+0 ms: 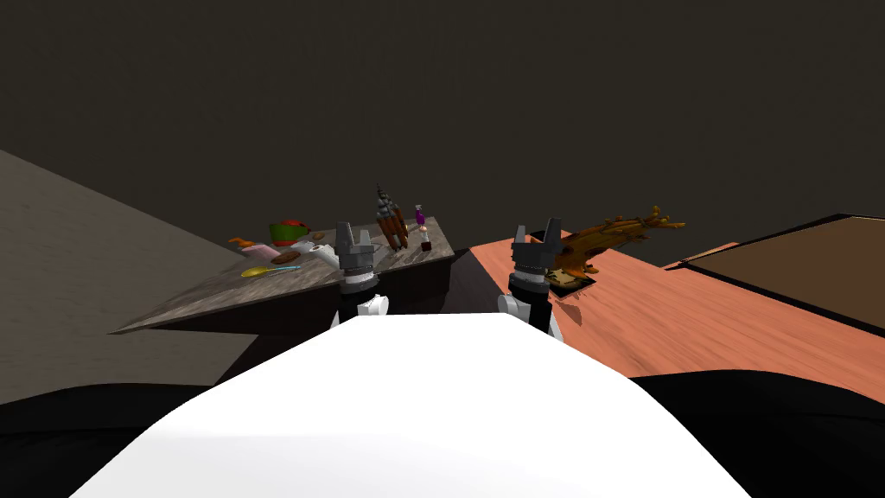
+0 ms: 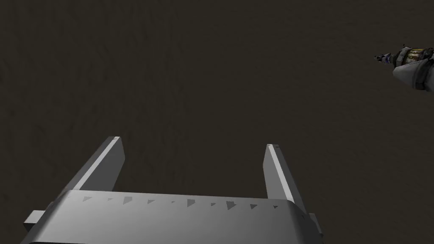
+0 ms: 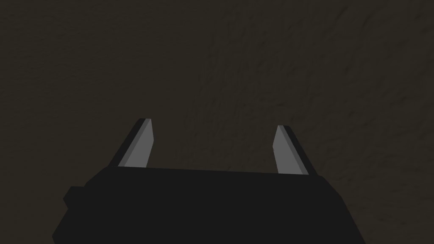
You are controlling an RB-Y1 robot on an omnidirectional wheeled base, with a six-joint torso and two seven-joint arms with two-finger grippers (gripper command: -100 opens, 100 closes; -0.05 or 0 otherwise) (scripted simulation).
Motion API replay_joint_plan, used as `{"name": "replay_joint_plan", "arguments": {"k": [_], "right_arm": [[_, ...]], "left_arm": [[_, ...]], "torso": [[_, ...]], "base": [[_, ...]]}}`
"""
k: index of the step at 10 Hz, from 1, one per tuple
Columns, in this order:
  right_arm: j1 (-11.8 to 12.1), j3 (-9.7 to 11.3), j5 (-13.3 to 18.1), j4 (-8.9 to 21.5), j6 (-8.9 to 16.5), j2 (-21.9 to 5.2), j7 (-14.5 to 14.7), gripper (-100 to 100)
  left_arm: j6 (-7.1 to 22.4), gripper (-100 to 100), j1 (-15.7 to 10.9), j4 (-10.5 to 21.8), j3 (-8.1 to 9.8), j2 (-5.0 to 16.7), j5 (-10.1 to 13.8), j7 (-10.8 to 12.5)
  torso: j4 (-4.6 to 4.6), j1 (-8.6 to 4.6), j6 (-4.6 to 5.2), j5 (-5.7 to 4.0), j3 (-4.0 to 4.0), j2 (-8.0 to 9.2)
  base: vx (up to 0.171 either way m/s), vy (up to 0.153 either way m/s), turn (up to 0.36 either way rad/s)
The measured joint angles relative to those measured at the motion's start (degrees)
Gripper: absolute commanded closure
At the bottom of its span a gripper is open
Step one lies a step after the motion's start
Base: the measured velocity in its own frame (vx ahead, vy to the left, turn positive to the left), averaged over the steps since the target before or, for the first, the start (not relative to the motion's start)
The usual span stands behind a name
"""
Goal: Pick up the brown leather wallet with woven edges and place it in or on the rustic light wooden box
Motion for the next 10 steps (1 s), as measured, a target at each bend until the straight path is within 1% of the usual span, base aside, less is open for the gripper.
{"name": "replay_joint_plan", "arguments": {"k": [2, 3, 4, 5, 6, 8, 9, 10], "right_arm": [[0.0, 0.0, 0.0, 0.0, 0.0, 0.0, 0.0, 0], [0.0, 0.0, 0.0, 0.0, 0.0, 0.0, 0.0, 0], [0.0, 0.0, 0.0, 0.0, 0.0, 0.0, 0.0, 0], [0.0, 0.0, 0.0, 0.0, 0.0, 0.0, 0.0, 0], [0.0, 0.0, 0.0, 0.0, 0.0, 0.0, 0.0, 0], [0.0, 0.0, 0.0, 0.0, 0.0, 0.0, 0.0, 0], [0.0, 0.0, 0.0, 0.0, 0.0, 0.0, 0.0, 0], [0.0, 0.0, 0.0, 0.0, 0.0, 0.0, 0.0, 0]], "left_arm": [[-0.3, -100, -2.8, 1.8, -1.03, 2.1, -0.5, 0.3], [-0.7, -100, -4.3, 3.1, -1.23, 3.2, -0.6, 0.6], [-0.7, -100, -5.8, 3.9, -2.11, 3.8, -1.1, 0.6], [-1.1, -100, -7.2, 5.3, -2.88, 4.6, -1.5, 0.6], [-1.4, -100, -9.1, 7.0, -3.16, 5.6, -1.7, 0.8], [-2.5, -100, -12.6, 10.8, -4.54, 7.3, -2.6, 1.1], [-2.6, -100, -13.5, 11.6, -4.87, 7.8, -2.8, 1.2], [-3.0, -100, -15.6, 13.8, -5.38, 8.2, -3.3, 1.2]], "torso": [[0.01, 0.02, 0.01, 0.00, 0.03, 0.06], [0.01, 0.06, 0.01, 0.01, 0.04, 0.06], [0.01, 0.06, 0.01, 0.01, 0.02, 0.04], [0.00, 0.07, 0.01, 0.02, 0.00, 0.01], [-0.01, 0.10, 0.01, 0.02, -0.02, -0.04], [-0.02, 0.14, 0.00, 0.03, -0.06, -0.10], [-0.02, 0.11, -0.01, 0.03, -0.05, -0.09], [-0.03, 0.10, 0.01, 0.02, -0.07, -0.12]], "base": [[-0.025, 0.010, -0.027], [-0.015, 0.016, -0.026], [-0.005, 0.018, -0.027], [0.005, 0.025, -0.027], [0.016, 0.033, -0.042], [0.017, 0.031, -0.026], [0.022, 0.024, -0.025], [0.029, 0.037, -0.046]]}}
